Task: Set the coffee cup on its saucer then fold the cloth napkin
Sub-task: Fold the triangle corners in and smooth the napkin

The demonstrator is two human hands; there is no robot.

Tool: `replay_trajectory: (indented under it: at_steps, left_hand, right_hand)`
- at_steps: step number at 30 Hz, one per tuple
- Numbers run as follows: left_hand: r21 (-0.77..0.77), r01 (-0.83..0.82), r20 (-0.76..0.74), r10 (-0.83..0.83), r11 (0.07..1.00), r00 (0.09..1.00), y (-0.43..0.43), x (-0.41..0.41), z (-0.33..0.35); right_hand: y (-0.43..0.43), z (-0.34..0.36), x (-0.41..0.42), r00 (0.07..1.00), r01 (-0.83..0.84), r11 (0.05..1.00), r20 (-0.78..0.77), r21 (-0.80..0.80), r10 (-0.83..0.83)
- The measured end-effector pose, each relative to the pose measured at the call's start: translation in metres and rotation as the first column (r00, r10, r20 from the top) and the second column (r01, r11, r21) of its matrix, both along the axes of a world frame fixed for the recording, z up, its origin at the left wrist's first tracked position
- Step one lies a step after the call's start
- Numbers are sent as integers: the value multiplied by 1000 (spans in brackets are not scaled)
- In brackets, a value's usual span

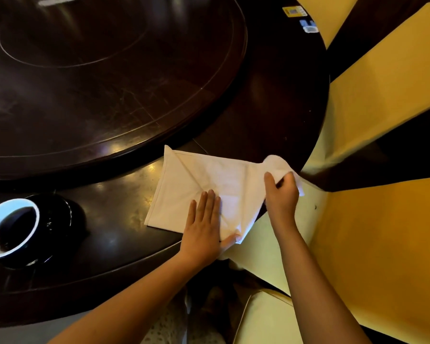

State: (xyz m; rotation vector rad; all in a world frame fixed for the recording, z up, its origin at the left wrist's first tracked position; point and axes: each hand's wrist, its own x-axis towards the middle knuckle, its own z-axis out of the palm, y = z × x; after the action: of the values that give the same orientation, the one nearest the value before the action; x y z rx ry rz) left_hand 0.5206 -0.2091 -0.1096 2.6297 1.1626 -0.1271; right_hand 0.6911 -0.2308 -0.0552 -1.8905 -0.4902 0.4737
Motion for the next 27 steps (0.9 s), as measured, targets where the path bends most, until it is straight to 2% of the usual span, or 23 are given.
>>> replay_trajectory:
  at_steps: [3,6,8,11,13,16,18,23,27]
  left_hand:
    - [-13,31,33,-30,999,999,3,-4,2]
    - [-41,40,51,-38,998,998,3,-15,5]
    - [-5,52,11,-52,999,999,-2,-25,2]
    - [39,62,-4,-62,997,998,-9,-34,-3]
    - [26,62,31,-63,998,998,-9,-36,-2]
    - [-44,13,170,-5,999,985,0,-35,8]
    - [-83,-31,245,50,996,968,11,-35,13]
    - [17,-129,218,122,992,968,49,-40,12]
    - [47,-205,99,199,978,975,62,-45,1]
  right_hand:
    - [24,11,-17,948,-193,980,248,-47,199]
    - [46,12,-36,812,-345,917,426,-202,399]
    - [58,6,-46,703,-466,831,444,-304,556]
    - [64,-10,-52,568,-638,647,311,-419,762]
    - [58,-17,-51,574,-655,625,257,-425,777]
    - [40,-21,-43,706,-514,775,330,-368,626]
    - [26,-23,-37,758,-417,835,368,-360,538]
    - [7,-31,-42,670,-472,759,377,-449,640]
    - [32,-31,-56,667,-423,761,399,-492,629]
